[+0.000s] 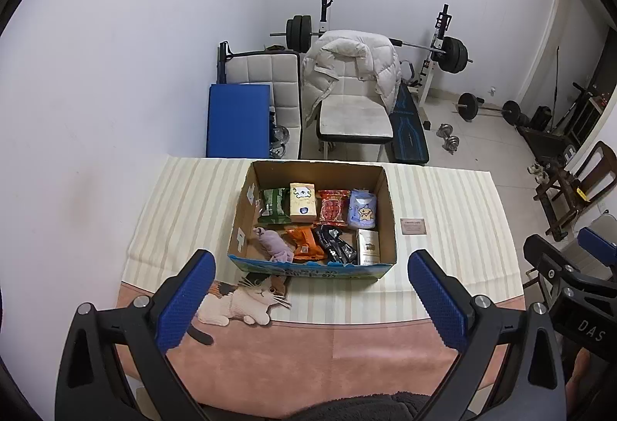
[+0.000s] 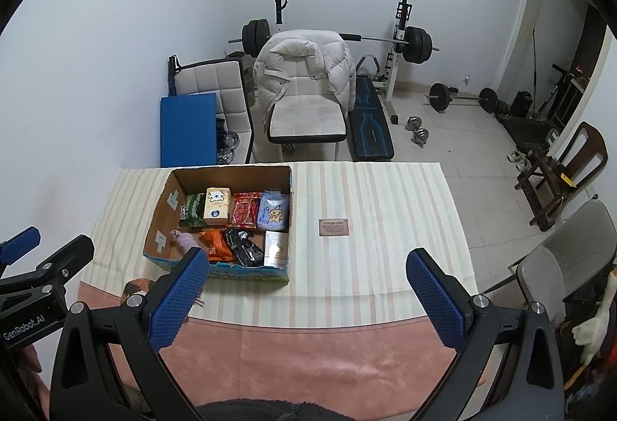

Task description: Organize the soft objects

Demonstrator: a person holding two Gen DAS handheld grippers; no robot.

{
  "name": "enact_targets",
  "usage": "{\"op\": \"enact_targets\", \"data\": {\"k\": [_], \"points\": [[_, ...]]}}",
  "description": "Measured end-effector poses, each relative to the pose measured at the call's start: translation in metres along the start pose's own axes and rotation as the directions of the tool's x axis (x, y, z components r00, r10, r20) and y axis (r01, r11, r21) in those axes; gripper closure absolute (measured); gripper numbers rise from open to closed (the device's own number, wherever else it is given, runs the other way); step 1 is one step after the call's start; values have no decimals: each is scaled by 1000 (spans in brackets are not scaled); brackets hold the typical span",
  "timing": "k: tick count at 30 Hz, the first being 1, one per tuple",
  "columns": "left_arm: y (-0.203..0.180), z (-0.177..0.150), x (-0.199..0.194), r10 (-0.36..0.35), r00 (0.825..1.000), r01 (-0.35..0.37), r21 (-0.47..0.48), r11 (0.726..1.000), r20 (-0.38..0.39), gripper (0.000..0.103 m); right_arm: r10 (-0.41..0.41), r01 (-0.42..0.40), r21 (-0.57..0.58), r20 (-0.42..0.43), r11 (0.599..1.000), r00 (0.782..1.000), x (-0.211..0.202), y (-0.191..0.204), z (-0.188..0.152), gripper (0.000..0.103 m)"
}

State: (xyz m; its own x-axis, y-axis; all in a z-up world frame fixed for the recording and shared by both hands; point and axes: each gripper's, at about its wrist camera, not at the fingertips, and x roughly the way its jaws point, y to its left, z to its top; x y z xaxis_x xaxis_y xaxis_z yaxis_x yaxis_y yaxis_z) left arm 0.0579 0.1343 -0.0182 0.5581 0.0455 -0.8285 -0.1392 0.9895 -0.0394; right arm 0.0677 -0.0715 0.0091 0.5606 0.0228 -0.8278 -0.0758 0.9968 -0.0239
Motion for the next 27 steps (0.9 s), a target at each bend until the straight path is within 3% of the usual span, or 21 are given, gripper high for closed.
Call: {"op": "enact_targets", "data": {"k": [27], "points": [[-3,7,-4,-6,1000,5,12,1000,23,1,-45,45,17,39,999,998,-13,-2,2,0]]}}
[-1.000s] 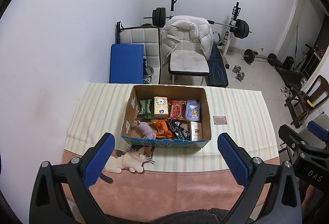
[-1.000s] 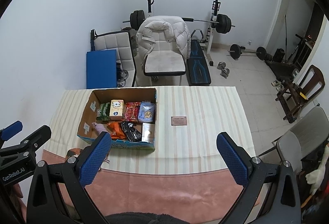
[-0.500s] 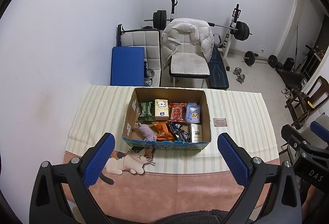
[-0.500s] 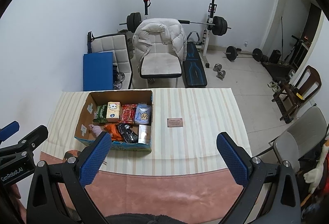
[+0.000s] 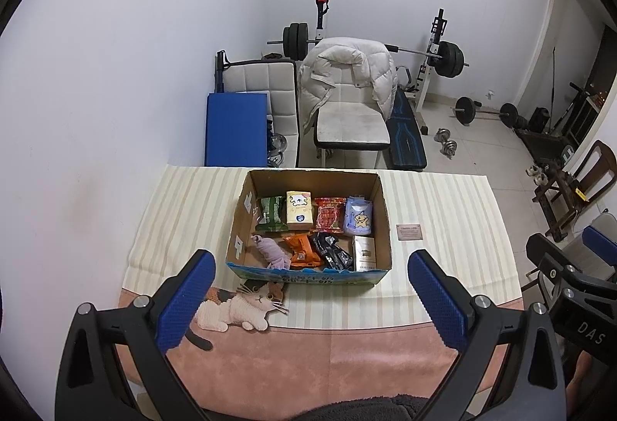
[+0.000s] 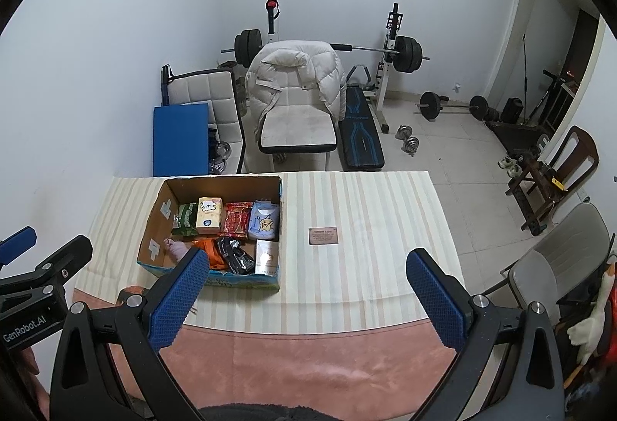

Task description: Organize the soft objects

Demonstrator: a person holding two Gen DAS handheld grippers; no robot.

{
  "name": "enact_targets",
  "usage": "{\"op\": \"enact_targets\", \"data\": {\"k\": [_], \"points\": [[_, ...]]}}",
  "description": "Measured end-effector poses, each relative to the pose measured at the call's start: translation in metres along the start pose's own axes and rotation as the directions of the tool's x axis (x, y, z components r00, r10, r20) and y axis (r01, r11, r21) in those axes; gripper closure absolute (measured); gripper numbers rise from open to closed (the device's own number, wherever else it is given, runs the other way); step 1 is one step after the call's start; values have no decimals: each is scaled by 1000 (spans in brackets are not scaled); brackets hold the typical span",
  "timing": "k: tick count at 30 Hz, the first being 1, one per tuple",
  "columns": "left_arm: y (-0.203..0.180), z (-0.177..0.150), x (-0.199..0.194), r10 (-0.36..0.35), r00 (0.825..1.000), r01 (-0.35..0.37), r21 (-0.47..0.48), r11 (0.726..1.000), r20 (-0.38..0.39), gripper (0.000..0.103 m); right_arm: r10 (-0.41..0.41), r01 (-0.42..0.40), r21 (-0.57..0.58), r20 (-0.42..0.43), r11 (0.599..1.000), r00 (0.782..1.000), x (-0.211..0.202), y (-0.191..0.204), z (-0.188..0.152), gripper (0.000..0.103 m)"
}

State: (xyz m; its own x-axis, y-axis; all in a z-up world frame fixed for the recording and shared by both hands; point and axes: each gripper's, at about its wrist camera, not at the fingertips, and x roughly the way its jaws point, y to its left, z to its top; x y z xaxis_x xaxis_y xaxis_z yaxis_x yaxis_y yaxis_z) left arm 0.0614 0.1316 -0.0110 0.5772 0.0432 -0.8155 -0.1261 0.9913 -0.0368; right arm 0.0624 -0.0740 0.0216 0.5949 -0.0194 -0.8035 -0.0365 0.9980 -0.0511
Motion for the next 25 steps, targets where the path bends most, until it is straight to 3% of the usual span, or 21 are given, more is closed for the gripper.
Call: {"op": "enact_targets", "data": {"k": [25], "points": [[1,4,0,-3,1000,3,8,1000,5,1,-7,7,5,3,1000,1000,-4,-1,3,0]]}}
